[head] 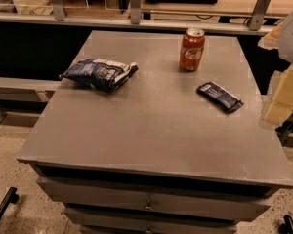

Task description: Pick rxbar blueberry

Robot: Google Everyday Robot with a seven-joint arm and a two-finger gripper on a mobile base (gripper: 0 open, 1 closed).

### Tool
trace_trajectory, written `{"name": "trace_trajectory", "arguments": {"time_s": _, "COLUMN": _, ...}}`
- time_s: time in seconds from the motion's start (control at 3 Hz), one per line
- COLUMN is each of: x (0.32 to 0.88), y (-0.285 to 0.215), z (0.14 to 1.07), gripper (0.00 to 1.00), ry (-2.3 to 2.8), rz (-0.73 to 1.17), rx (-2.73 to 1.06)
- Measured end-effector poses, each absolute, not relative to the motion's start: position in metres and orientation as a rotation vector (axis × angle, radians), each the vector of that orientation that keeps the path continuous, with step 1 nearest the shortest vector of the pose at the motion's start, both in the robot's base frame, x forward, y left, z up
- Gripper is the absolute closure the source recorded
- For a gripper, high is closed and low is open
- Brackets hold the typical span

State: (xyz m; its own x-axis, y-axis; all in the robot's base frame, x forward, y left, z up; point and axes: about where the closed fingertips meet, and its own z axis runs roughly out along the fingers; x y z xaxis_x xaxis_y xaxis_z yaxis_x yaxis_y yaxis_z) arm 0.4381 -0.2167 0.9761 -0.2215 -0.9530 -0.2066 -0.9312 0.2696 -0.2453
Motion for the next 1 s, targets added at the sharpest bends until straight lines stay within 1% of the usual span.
{"name": "trace_trajectory", "arguments": {"time_s": 0.33, "x": 0.438, "y": -0.217, "z": 0.977, "gripper": 0.0, "ry": 2.231, "rz": -0.1, "rx": -1.723}}
{"name": "trace_trajectory", "arguments": {"time_s": 1.0, "x": 0.48, "y": -0.235, "z": 0.981, "gripper": 0.0, "ry": 2.276, "rz": -0.019, "rx": -1.571}}
